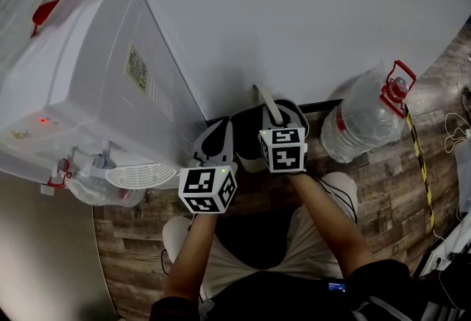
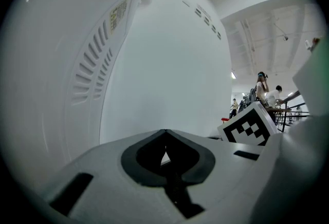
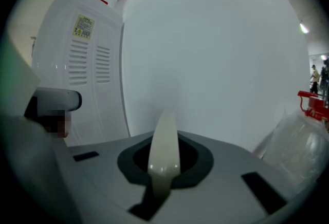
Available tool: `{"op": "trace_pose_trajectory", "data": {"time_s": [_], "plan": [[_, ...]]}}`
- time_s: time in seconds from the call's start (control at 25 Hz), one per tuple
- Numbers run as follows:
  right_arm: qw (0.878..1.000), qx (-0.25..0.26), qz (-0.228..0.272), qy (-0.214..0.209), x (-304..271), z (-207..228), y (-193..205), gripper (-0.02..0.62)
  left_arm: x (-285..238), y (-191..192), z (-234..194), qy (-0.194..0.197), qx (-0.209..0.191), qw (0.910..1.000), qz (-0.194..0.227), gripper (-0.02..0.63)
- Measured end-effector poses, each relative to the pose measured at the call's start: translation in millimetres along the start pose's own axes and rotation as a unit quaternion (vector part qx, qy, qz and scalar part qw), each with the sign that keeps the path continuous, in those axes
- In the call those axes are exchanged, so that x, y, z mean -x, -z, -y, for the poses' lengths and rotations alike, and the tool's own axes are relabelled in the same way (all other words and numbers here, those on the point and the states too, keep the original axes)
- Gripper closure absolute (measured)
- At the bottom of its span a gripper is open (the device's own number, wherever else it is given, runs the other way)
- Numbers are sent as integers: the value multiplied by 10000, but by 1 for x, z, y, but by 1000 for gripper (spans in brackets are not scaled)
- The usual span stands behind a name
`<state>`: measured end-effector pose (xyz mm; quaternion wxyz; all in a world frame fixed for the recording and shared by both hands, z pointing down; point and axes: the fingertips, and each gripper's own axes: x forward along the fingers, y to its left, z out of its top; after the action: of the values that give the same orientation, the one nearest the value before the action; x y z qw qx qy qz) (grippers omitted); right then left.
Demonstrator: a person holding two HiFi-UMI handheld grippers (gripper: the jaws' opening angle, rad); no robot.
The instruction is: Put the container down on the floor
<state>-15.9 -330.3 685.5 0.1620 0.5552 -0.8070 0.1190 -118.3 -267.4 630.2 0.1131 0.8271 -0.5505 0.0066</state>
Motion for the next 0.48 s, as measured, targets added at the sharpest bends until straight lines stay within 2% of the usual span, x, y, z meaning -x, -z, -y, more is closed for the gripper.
{"op": "trace_pose_trajectory", "data": {"time_s": [0.48], "plan": [[9970, 156, -760, -28, -24, -1, 50, 565, -13, 70, -10, -89, 118, 9967, -796, 591]]}}
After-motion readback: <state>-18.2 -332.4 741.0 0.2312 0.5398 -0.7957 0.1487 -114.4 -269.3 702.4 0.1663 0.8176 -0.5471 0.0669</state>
